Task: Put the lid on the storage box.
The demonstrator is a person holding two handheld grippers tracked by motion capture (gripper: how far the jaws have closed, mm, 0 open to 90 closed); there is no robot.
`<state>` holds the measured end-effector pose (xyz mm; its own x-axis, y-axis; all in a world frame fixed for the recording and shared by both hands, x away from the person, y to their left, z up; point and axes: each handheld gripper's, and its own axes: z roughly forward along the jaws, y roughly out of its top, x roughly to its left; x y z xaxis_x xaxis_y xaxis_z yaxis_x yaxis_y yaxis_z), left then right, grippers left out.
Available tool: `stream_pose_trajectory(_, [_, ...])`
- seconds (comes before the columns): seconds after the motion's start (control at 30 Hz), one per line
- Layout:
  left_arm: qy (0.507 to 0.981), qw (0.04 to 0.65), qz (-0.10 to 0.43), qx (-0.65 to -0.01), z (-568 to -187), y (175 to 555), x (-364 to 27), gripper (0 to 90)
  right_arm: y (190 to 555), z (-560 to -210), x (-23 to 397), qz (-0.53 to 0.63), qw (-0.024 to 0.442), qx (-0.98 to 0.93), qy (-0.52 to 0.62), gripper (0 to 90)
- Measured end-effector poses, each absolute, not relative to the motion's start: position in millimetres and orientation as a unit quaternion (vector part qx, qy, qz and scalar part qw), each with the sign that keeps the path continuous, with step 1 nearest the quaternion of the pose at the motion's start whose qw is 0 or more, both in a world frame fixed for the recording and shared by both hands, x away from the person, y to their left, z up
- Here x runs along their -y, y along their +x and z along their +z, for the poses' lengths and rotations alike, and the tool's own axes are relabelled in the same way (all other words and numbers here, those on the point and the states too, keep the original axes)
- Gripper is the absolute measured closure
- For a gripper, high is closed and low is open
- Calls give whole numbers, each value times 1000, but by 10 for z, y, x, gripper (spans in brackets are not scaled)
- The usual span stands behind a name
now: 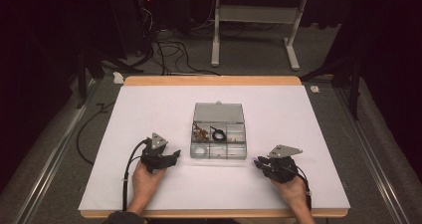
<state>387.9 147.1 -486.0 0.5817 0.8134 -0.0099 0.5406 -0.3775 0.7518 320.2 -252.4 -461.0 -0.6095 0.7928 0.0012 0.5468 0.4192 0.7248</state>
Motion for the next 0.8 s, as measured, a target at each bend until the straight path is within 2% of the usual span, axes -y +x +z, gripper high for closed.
stream_pose_trajectory(0.27, [808, 370, 184, -420, -4860, 3877, -1470, 360, 3264, -4355, 2511, 389, 175, -812, 398, 765])
stream_pose_trajectory(0.8, [809, 370, 184, -419, -4860, 3878, -1470, 359, 3469, -4156, 2276, 410, 160, -816, 374, 765])
